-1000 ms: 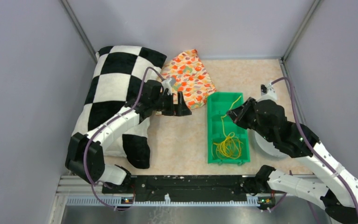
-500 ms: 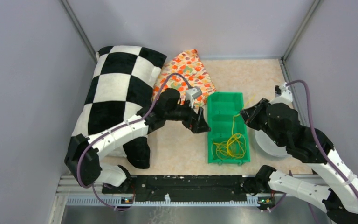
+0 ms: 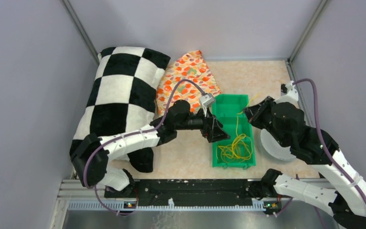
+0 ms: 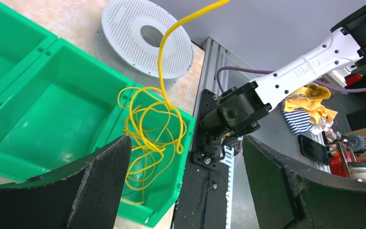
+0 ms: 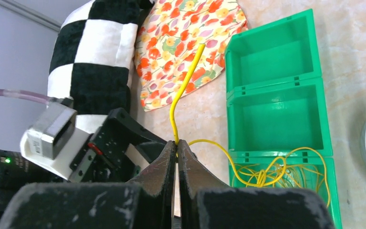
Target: Wrap the cables
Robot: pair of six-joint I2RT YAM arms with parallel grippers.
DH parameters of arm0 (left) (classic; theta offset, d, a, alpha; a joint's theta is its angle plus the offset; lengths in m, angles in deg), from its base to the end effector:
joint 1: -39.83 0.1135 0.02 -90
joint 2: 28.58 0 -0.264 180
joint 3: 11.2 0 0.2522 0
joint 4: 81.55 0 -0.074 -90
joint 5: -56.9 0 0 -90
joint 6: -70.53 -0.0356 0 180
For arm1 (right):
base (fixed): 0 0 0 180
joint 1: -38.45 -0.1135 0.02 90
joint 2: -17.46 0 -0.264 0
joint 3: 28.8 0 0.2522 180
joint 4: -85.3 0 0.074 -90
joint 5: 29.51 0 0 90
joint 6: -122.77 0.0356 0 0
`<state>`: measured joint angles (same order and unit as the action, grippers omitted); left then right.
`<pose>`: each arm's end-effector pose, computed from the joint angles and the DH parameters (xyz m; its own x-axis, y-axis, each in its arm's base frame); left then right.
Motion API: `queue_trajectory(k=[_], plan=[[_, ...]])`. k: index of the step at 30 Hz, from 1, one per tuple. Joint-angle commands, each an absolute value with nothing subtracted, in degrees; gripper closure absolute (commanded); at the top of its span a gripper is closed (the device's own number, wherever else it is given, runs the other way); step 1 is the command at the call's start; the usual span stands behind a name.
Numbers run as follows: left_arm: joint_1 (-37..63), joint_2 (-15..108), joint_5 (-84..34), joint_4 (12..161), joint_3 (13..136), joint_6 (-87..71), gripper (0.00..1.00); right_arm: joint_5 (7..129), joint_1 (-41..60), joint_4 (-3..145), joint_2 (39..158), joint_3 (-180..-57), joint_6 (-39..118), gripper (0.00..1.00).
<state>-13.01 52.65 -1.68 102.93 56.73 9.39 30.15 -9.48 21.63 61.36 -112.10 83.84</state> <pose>0.1835 -0.2729 0.3004 -0.5596 0.0564 -0.8269 0.8234 0.1509 -0.5470 0.0938 0.0771 0.4136 -0.4314 0.5240 -0.7344 0.0056 0.8155 0.5787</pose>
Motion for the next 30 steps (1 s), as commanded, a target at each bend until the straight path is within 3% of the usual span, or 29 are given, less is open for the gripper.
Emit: queue_trajectory(k=[1,9,13,19,26,30], plan=[[-15.71,55.94,-4.88,112.64,57.37,11.03,0.08,29.56,-9.27,25.16,60.45,-112.32,84.6,1.0],[-17.14,62.99,-9.44,121.04,58.09,18.12,0.12,29.85,-9.29,26.36,60.21,-111.83,84.7,1.0],[-17.78,66.36,-8.94,124.02,59.51,20.49,0.19,29.79,-9.28,26.06,60.19,-111.66,84.69,1.0],[-17.78,68.45,-10.44,125.37,61.09,22.21,0.52,29.11,-9.3,24.98,59.53,-109.99,85.33,1.0],[-17.74,66.37,-10.3,120.49,62.57,19.99,1.0,27.41,-9.28,22.33,57.26,-105.36,88.47,1.0],[-17.74,63.7,-10.31,112.99,62.86,17.29,1.0,25.53,-9.28,19.27,56.64,-104.96,89.49,1.0]])
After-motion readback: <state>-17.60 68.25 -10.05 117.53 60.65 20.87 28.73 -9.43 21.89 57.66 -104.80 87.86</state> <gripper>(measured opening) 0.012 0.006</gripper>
